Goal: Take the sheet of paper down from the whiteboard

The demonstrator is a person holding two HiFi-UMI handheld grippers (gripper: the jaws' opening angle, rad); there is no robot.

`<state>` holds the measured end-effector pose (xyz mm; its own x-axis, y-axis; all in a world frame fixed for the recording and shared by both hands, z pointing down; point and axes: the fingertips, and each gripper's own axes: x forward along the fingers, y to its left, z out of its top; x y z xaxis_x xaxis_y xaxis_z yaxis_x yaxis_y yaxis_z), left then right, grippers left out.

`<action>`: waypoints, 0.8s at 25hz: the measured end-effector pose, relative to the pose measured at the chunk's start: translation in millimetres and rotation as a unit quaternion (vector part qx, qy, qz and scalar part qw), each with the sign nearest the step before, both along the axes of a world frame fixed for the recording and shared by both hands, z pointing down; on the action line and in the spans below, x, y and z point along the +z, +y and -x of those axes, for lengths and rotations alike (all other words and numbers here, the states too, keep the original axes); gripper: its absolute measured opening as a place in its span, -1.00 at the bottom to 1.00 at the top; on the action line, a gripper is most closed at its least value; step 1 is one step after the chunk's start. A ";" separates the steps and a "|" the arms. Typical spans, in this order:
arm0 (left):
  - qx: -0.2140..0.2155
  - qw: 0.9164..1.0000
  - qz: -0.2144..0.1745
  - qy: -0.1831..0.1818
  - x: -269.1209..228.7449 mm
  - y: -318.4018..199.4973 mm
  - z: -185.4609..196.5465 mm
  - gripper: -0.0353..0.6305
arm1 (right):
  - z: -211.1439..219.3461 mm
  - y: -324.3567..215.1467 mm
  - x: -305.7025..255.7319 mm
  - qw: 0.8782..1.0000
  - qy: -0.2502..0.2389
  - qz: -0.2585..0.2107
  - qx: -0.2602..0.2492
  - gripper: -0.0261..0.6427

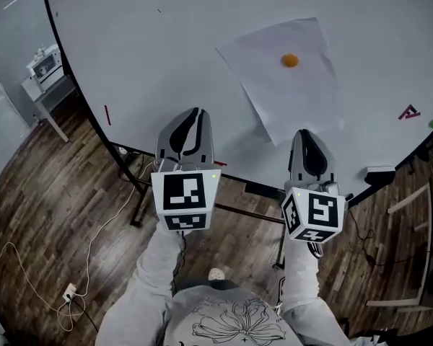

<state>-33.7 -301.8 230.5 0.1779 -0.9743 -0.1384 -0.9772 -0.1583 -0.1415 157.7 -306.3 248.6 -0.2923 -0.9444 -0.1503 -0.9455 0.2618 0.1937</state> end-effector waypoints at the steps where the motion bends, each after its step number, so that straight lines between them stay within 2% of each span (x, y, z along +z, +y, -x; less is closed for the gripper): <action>1: -0.002 1.000 -0.003 -0.003 -3.7 -7.3 0.2 -0.88 | 1.7 -6.8 -1.7 1.000 0.003 -0.002 -0.004 -0.91; 8: 0.016 0.998 -0.024 -0.052 -36.1 -51.3 -3.5 -0.86 | 14.5 -40.6 -13.8 0.999 0.023 -0.014 -0.021 -0.86; 10: 0.028 0.997 -0.028 -0.067 -44.2 -62.2 -4.4 -0.65 | 17.2 -47.9 -17.8 0.999 0.027 -0.017 -0.022 -0.81; 16: 0.080 0.991 -0.037 -0.102 -65.0 -90.2 -13.7 -0.44 | 25.7 -65.7 -39.0 0.999 0.037 -0.035 -0.014 -0.69; 20: 0.114 0.987 -0.031 -0.113 -70.2 -105.7 -20.9 -0.32 | 31.6 -74.8 -54.7 0.998 0.049 -0.047 -0.009 -0.61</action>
<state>-12.7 -407.5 160.3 0.4244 -0.8962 -0.1290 -0.8599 -0.3543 -0.3675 126.1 -381.1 193.9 -0.3270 -0.9219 -0.2076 -0.9159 0.2552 0.3097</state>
